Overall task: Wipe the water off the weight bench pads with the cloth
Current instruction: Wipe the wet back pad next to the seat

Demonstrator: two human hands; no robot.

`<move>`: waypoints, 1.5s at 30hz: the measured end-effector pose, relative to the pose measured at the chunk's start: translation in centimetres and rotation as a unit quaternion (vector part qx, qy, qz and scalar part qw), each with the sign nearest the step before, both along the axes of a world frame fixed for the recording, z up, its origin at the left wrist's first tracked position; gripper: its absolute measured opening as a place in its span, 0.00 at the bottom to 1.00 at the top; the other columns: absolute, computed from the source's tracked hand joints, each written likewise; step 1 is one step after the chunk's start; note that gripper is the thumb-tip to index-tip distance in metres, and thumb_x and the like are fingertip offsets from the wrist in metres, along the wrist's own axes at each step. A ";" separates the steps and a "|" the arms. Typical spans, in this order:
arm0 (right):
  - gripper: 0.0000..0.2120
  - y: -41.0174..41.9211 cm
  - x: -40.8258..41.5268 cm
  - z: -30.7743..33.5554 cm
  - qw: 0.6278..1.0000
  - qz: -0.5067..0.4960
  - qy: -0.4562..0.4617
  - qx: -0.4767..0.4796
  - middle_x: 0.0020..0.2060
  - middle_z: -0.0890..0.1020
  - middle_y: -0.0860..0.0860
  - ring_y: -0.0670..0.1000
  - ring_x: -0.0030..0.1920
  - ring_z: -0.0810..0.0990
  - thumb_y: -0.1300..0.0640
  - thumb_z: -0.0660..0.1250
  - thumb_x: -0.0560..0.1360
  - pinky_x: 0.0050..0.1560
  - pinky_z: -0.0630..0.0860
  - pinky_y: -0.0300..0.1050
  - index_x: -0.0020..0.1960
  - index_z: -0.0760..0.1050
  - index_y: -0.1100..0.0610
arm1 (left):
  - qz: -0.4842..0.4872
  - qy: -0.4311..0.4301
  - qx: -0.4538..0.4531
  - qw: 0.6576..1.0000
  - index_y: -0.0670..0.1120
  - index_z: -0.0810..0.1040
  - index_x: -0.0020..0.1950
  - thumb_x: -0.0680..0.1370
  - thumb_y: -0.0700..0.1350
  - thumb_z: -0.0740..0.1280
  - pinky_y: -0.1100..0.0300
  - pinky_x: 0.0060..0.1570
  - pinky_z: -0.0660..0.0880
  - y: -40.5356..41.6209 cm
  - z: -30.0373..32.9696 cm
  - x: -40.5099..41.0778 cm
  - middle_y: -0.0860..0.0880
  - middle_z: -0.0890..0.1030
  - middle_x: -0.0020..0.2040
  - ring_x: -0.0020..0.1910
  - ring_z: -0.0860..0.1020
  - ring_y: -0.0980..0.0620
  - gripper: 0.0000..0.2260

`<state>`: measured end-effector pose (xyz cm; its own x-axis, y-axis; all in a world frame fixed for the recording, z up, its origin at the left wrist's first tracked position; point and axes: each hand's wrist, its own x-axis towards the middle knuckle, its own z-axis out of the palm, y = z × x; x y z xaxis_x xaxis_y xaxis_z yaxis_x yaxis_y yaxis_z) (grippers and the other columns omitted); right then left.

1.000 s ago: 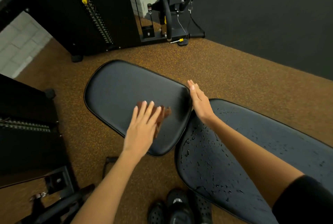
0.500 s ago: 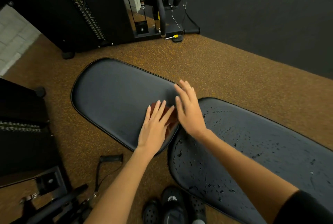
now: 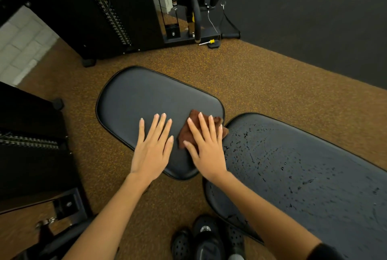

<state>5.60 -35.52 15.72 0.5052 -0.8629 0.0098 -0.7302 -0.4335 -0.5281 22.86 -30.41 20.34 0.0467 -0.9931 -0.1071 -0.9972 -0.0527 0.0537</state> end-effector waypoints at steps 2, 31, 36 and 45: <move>0.29 -1.8 0.6 -0.1 0.999 -0.038 0.000 0.013 0.79 0.51 0.52 0.57 0.78 0.44 0.40 0.50 0.80 0.75 0.42 0.64 0.79 0.53 0.49 | 0.023 0.002 0.007 1.000 0.41 0.59 0.76 0.82 0.52 0.44 0.39 0.73 0.50 0.0 -0.1 -0.6 0.43 0.59 0.76 0.76 0.55 0.45 0.25; 0.22 -0.6 -12.7 -1.1 0.978 0.116 0.158 -0.071 0.71 0.70 0.56 0.63 0.74 0.63 0.55 0.61 0.77 0.74 0.55 0.65 0.71 0.71 0.55 | -0.036 -0.006 0.052 0.998 0.43 0.55 0.77 0.81 0.53 0.42 0.38 0.72 0.51 -2.8 -2.9 -10.9 0.45 0.58 0.77 0.77 0.54 0.46 0.26; 0.24 -1.5 -12.3 -0.9 0.976 0.071 0.205 -0.017 0.74 0.66 0.54 0.64 0.76 0.57 0.46 0.52 0.79 0.73 0.53 0.68 0.74 0.67 0.49 | -0.071 -0.041 0.069 0.994 0.44 0.51 0.78 0.81 0.52 0.40 0.38 0.72 0.47 -3.1 -3.6 -9.7 0.46 0.54 0.78 0.77 0.52 0.46 0.26; 0.28 -2.1 -10.2 -0.8 0.982 0.052 0.180 0.024 0.76 0.62 0.52 0.61 0.77 0.52 0.43 0.48 0.79 0.74 0.45 0.69 0.76 0.63 0.50 | -0.075 -0.052 0.088 0.992 0.43 0.53 0.77 0.80 0.51 0.42 0.37 0.71 0.46 -3.3 -3.3 -9.9 0.45 0.56 0.78 0.77 0.54 0.44 0.26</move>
<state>-4.56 -37.63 14.94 0.5539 -0.8016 -0.2251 -0.8263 -0.4963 -0.2661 12.97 -33.76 17.04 -0.0809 -0.9560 -0.2821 -0.9941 0.0980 -0.0471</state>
